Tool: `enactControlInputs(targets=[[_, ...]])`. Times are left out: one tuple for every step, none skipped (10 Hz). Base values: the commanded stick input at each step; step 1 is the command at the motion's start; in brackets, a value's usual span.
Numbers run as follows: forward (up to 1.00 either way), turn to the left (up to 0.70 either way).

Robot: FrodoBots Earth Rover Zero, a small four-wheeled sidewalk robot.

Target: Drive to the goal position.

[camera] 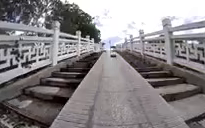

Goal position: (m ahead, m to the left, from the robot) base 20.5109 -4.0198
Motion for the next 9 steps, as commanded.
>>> enactControlInputs(targets=[[0.7,-0.03],[0.7,-0.06],[0.7,-0.08],[0.7,-0.1],[0.7,-0.12],[0.7,0.0],[0.7,0.0],[0.7,0.0],[0.7,0.0]])
